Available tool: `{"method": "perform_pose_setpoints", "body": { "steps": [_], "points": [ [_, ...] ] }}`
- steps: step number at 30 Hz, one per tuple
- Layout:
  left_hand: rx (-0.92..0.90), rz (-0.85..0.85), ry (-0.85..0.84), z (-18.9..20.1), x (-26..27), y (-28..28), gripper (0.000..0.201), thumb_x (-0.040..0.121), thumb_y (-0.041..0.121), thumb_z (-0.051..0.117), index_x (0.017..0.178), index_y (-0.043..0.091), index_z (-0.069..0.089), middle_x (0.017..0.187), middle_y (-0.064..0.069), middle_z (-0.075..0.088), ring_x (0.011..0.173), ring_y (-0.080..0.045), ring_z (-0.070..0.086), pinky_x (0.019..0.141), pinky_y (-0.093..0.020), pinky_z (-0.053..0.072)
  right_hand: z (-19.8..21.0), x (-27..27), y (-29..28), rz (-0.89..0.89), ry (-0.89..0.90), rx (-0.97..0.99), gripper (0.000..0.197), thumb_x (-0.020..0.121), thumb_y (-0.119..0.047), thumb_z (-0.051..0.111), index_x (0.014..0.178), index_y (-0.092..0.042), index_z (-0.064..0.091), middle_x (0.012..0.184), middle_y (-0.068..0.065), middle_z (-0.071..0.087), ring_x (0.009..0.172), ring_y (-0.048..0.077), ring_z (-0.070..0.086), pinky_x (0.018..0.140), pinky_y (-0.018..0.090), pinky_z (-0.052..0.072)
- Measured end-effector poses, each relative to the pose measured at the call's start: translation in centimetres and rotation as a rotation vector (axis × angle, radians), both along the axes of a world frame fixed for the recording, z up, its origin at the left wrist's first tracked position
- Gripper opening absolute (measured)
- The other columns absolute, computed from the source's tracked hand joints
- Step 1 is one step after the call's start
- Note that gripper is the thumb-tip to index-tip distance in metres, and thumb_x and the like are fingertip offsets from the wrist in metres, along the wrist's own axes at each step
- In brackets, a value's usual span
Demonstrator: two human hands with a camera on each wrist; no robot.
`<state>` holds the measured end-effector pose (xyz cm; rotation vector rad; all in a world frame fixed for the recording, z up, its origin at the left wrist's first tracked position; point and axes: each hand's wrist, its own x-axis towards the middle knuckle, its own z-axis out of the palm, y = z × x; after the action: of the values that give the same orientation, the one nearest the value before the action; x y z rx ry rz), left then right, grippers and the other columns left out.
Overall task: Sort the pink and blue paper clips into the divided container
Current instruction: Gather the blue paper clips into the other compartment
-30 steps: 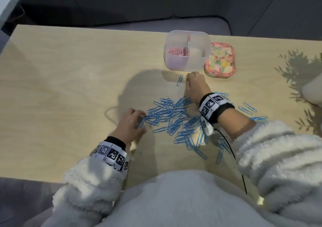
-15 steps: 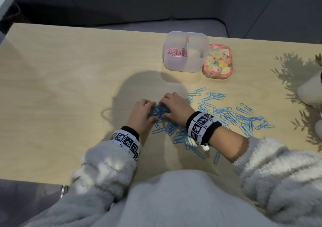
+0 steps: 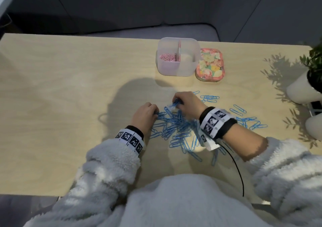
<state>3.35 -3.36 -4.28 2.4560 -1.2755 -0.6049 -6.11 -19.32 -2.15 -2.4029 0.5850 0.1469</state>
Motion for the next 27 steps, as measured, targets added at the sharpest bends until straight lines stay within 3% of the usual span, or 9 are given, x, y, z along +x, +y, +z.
{"method": "perform_pose_setpoints", "body": {
  "steps": [4,9,13,15,16,18,22,25,27],
  "points": [
    [0.048,-0.04,0.041,0.3,0.4,-0.3,0.016,0.088,0.01,0.055,0.102,0.003,0.057,0.104,-0.016,0.059,0.097,-0.033,0.055,0.081,-0.037,0.039,3.0,1.7,-5.0,-0.196,-0.127,0.11,0.018,0.077,0.002,0.066,0.095,0.002,0.067,0.07,0.004,0.057,0.048,-0.002,0.051,0.047,0.007,0.037],
    [0.117,-0.109,0.081,1.1,1.1,-1.4,0.019,0.089,0.012,0.053,0.106,0.003,0.055,0.108,-0.016,0.061,0.101,-0.031,0.054,0.081,-0.034,0.038,6.0,4.7,-10.1,-0.343,-0.242,0.179,0.019,0.078,0.008,0.063,0.088,-0.008,0.061,0.058,0.0,0.048,0.03,-0.003,0.046,0.035,0.007,0.036],
    [0.146,-0.215,0.065,2.3,1.6,-2.9,0.02,0.09,0.016,0.054,0.107,0.004,0.056,0.108,-0.013,0.063,0.1,-0.029,0.056,0.08,-0.033,0.04,6.5,6.5,-12.2,-0.368,-0.152,-0.028,0.009,0.078,0.0,0.063,0.085,-0.005,0.066,0.063,-0.004,0.055,0.048,0.003,0.052,0.042,0.007,0.041],
    [0.095,-0.224,0.084,3.3,2.0,-4.2,0.019,0.089,0.014,0.057,0.105,0.005,0.059,0.106,-0.013,0.065,0.096,-0.028,0.058,0.077,-0.03,0.04,6.2,7.3,-12.6,-0.35,-0.11,-0.076,0.013,0.08,-0.003,0.065,0.092,-0.001,0.069,0.083,0.009,0.068,0.074,0.015,0.057,0.07,0.016,0.051],
    [0.048,-0.218,0.099,3.9,2.2,-5.0,0.018,0.088,0.013,0.058,0.104,0.005,0.06,0.104,-0.013,0.066,0.094,-0.027,0.059,0.075,-0.027,0.039,6.1,7.6,-12.5,-0.335,-0.085,-0.085,0.016,0.081,-0.005,0.065,0.096,-0.001,0.069,0.097,0.014,0.069,0.087,0.02,0.059,0.084,0.026,0.051],
    [-0.073,-0.192,0.122,5.2,2.9,-7.1,0.017,0.086,0.011,0.06,0.102,0.004,0.062,0.1,-0.013,0.066,0.088,-0.024,0.058,0.072,-0.022,0.036,6.2,7.9,-12.1,-0.33,-0.057,-0.086,0.022,0.085,-0.006,0.06,0.106,-0.002,0.067,0.113,0.015,0.067,0.108,0.024,0.059,0.099,0.031,0.045],
    [-0.335,-0.1,0.187,6.7,4.1,-12.2,0.014,0.082,0.007,0.063,0.096,0.002,0.065,0.084,-0.005,0.062,0.074,-0.011,0.052,0.071,-0.021,0.039,6.7,6.4,-11.4,-0.405,-0.218,-0.065,0.032,0.087,0.001,0.042,0.106,-0.001,0.068,0.115,0.012,0.067,0.114,0.024,0.057,0.099,0.024,0.038],
    [-0.46,0.059,0.291,6.5,5.1,-15.9,0.01,0.078,0.002,0.059,0.086,0.007,0.064,0.062,0.007,0.048,0.05,0.007,0.043,0.058,-0.013,0.036,6.3,4.0,-10.4,-0.458,-0.38,0.015,0.029,0.083,0.004,0.044,0.099,0.002,0.068,0.105,0.016,0.069,0.104,0.026,0.062,0.093,0.023,0.042],
    [-0.519,0.164,0.368,6.4,5.5,-17.8,0.01,0.075,0.008,0.058,0.082,0.015,0.059,0.058,0.013,0.043,0.044,0.005,0.042,0.055,-0.014,0.034,5.6,2.4,-9.8,-0.494,-0.43,0.043,0.025,0.082,0.003,0.047,0.095,0.002,0.069,0.101,0.016,0.07,0.095,0.021,0.063,0.087,0.02,0.044]
  ]
}}
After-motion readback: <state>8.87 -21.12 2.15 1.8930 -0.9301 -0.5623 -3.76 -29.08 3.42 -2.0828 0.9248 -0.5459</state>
